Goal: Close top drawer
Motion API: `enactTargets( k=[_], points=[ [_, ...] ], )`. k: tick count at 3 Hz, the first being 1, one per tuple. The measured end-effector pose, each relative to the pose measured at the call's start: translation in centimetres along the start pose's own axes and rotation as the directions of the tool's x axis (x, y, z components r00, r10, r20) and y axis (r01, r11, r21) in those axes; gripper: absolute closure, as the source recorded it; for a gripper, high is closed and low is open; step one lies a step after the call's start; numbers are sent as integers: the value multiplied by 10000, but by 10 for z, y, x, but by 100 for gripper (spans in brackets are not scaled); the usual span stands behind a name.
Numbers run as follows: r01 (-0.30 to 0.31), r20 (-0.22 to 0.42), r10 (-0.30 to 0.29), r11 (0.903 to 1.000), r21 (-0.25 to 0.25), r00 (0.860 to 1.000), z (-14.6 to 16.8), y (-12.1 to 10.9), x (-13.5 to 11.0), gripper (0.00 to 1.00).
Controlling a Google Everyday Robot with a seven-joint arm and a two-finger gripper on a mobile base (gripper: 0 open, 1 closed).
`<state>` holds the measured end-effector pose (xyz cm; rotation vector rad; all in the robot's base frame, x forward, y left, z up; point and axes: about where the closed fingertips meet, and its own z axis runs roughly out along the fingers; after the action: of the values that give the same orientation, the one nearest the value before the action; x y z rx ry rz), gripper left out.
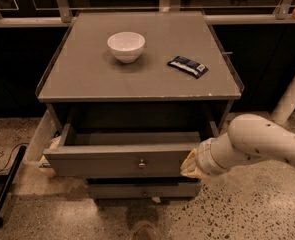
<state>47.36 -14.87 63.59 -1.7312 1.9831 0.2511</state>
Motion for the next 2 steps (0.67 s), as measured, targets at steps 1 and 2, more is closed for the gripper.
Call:
enactTargets(
  k=[1,2],
  points=[
    [388,388,-390,9992,54,9985,12,-22,-15,9],
    [388,388,-390,9992,54,9985,12,-20,-15,0]
  ],
)
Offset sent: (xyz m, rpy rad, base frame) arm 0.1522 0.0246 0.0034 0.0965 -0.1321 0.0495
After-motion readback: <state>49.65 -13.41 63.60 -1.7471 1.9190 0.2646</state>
